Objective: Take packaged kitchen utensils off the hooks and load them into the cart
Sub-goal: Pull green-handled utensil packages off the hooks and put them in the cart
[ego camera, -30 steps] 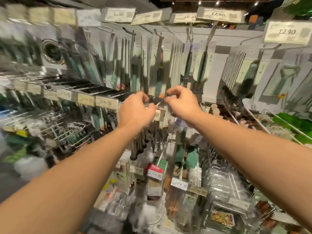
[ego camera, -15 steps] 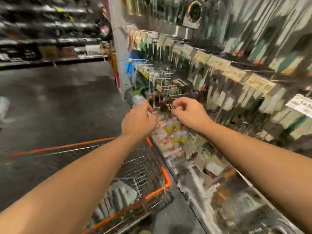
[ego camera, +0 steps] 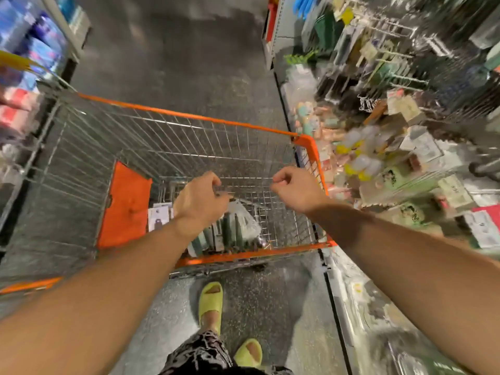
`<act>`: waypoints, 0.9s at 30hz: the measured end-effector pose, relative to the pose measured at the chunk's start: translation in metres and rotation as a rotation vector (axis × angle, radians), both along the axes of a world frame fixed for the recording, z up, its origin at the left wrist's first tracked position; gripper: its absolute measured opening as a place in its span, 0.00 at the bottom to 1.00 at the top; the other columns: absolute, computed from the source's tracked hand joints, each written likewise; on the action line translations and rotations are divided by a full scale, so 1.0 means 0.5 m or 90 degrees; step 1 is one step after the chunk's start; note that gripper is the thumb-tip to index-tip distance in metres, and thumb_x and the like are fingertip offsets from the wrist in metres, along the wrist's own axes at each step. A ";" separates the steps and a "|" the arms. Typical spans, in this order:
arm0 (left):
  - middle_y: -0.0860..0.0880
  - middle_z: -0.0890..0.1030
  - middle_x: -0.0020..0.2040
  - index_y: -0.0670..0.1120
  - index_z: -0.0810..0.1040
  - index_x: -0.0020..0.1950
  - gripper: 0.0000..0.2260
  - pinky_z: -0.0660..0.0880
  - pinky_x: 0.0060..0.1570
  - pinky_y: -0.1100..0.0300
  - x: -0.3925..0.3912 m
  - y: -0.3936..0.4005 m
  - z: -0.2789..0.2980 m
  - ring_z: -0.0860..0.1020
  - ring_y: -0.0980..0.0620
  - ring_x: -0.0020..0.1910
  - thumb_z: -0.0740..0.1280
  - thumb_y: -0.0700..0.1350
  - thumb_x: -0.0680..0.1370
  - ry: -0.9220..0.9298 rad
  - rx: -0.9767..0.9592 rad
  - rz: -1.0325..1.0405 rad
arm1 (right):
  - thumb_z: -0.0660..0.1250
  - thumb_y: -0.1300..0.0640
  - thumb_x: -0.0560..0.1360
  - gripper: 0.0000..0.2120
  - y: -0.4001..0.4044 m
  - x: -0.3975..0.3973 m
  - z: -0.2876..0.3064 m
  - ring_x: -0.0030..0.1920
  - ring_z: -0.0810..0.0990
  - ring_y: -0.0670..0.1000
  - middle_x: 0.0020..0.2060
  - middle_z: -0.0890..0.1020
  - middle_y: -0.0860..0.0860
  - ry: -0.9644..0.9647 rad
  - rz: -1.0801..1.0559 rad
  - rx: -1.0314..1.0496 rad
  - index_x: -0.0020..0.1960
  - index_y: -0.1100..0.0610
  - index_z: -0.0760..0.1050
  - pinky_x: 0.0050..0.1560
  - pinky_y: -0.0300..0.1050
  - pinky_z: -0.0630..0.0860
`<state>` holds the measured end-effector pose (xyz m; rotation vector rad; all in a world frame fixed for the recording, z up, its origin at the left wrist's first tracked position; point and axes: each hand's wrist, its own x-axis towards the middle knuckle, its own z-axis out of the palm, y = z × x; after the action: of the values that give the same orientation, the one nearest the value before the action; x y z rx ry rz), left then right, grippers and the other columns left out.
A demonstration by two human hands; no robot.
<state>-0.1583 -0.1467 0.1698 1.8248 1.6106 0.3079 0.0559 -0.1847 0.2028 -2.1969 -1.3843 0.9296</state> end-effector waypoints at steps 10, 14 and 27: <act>0.49 0.82 0.55 0.51 0.77 0.63 0.11 0.76 0.45 0.54 -0.085 0.072 -0.242 0.78 0.46 0.48 0.66 0.53 0.82 0.087 -0.182 0.056 | 0.65 0.57 0.77 0.06 0.109 -0.067 -0.251 0.35 0.80 0.50 0.37 0.81 0.50 -0.066 0.075 -0.189 0.43 0.52 0.79 0.38 0.44 0.81; 0.47 0.79 0.51 0.49 0.75 0.60 0.08 0.67 0.37 0.55 -0.086 0.099 -0.308 0.77 0.45 0.45 0.66 0.49 0.83 0.058 -0.259 0.093 | 0.63 0.60 0.78 0.07 0.133 -0.082 -0.334 0.39 0.80 0.51 0.41 0.80 0.53 -0.053 0.064 -0.232 0.44 0.55 0.78 0.42 0.47 0.82; 0.45 0.81 0.57 0.46 0.75 0.70 0.18 0.83 0.60 0.45 0.052 0.089 -0.456 0.82 0.46 0.55 0.64 0.33 0.82 -0.146 -0.550 0.253 | 0.67 0.60 0.80 0.11 0.096 -0.036 -0.584 0.40 0.81 0.47 0.48 0.80 0.50 -0.060 -0.007 -0.374 0.62 0.54 0.77 0.28 0.35 0.77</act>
<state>-0.1325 -0.1024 -0.0581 0.7939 1.5804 -0.0234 0.0379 -0.1368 -0.0892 -2.6908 -1.2450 1.3821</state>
